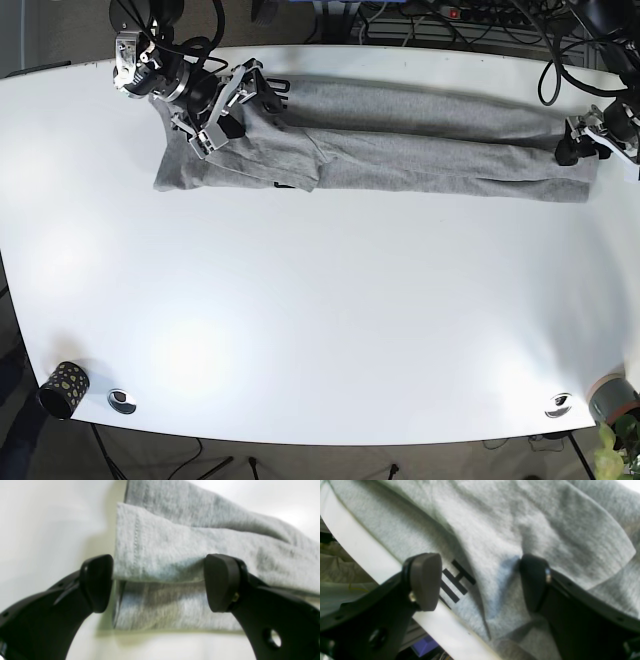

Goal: Fold the T-shirt properly
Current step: 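Release the left gripper and move it toward the strip's middle, then grasp the strip's end with the left gripper and fold it toward the right gripper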

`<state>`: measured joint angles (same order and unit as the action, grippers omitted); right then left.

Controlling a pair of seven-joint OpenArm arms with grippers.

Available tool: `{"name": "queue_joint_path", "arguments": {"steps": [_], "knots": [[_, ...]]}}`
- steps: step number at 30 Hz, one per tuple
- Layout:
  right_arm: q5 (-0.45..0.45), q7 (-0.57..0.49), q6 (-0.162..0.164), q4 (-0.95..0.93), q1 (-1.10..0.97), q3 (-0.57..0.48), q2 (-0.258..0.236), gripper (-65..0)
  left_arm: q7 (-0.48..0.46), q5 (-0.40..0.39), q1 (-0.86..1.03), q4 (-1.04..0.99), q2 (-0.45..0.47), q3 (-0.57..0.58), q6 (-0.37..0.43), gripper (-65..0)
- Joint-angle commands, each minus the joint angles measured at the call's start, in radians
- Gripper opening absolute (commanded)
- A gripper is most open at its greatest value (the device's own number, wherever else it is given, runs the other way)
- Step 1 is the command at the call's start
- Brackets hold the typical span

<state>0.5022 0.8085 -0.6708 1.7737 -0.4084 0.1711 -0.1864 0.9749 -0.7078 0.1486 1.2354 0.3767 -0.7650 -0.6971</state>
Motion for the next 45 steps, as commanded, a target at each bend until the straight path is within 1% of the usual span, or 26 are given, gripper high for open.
{"name": "queue_joint_path", "arguments": {"steps": [1,4,5,8,9,10,11,12,16,19,22,24,27,30,32,34,35,40,41,42,45], "knots": [[-0.001,-0.002,0.003,0.015,0.003,0.006,-0.011,-19.0,0.011,0.003,-0.024,-0.013,0.018,0.017,-0.001,-12.8],[-0.001,-0.002,0.003,0.015,0.003,0.006,-0.011,-19.0,0.011,-0.002,-0.031,-0.021,0.02,0.058,-0.001,-14.4],[-0.001,-0.002,0.004,0.015,0.003,0.006,-0.011,-19.0,0.011,-0.002,-0.03,-0.013,0.02,0.065,-0.001,-18.1],[-0.001,-0.002,0.004,0.015,0.003,0.006,-0.009,-19.0,0.009,0.001,-0.03,0.017,0.018,0.066,-0.001,-38.2],[-0.001,-0.002,0.004,0.015,0.003,0.006,-0.009,-19.0,0.009,0.001,-0.03,0.025,0.017,0.069,-0.001,-48.9],[-0.001,-0.002,0.006,0.015,0.003,0.006,-0.008,-19.0,0.009,0.003,-0.03,0.031,0.017,0.074,-0.001,-58.2],[-0.001,-0.002,0.006,0.015,0.003,0.006,-0.008,-19.0,0.011,0.003,-0.03,0.034,0.017,0.075,-0.001,-63.6],[-0.001,-0.002,0.006,0.015,0.003,0.006,-0.006,-19.0,0.011,0.003,-0.03,0.043,0.017,0.08,-0.001,-65.0],[-0.001,-0.002,0.007,0.015,0.003,0.008,-0.005,-19.2,0.012,-0.003,-0.005,0.168,0.017,0.114,-0.001,-65.0],[-0.001,-0.002,0.007,0.015,0.003,0.008,-0.005,-19.2,0.012,0.003,0.044,0.344,0.015,0.141,-0.001,-64.7],[-0.001,-0.002,0.007,0.015,0.003,0.008,-0.005,-19.2,0.012,0.003,0.069,0.493,0.015,0.224,-0.001,-64.7],[-0.001,-0.002,0.007,0.015,0.003,0.008,-0.005,-19.2,0.012,0.003,0.085,0.599,0.015,0.304,-0.001,-64.7],[-0.001,-0.002,0.009,0.015,0.004,0.008,-0.005,-19.2,0.012,0.003,0.09,0.668,0.014,0.419,-0.001,-64.7],[-0.001,-0.004,0.009,0.013,0.006,0.008,-0.005,-19.2,0.009,0.003,0.078,0.671,-0.018,0.522,0.004,-64.6],[-0.001,-0.004,0.009,0.013,0.012,0.008,-0.005,-19.2,0.009,0.004,0.046,0.669,-0.058,0.571,0.067,-64.6],[-0.001,-0.004,0.009,0.012,0.015,0.008,-0.005,-19.2,0.011,0.004,0.03,0.642,-0.092,0.603,0.112,-64.4],[-0.001,-0.004,0.009,0.01,0.018,0.008,-0.005,-19.2,0.011,0.004,0.027,0.628,-0.106,0.611,0.119,-64.4],[0.006,-0.004,0.009,0.015,0.018,0.006,-0.003,-19.2,0.011,0.004,0.024,0.554,-0.15,0.629,0.123,-64.3],[0.003,-0.004,0.009,0.015,0.018,0.006,-0.003,-19.2,0.014,0.004,0.024,0.548,-0.16,0.632,0.123,-63.6],[0.0,-0.004,0.009,0.015,0.018,0.006,-0.003,-19.2,0.028,0.004,0.026,0.542,-0.164,0.646,0.124,-61.4],[0.0,-0.004,0.009,0.015,0.018,0.006,-0.003,-19.2,0.057,0.004,0.024,0.536,-0.164,0.669,0.124,-52.8]]}}
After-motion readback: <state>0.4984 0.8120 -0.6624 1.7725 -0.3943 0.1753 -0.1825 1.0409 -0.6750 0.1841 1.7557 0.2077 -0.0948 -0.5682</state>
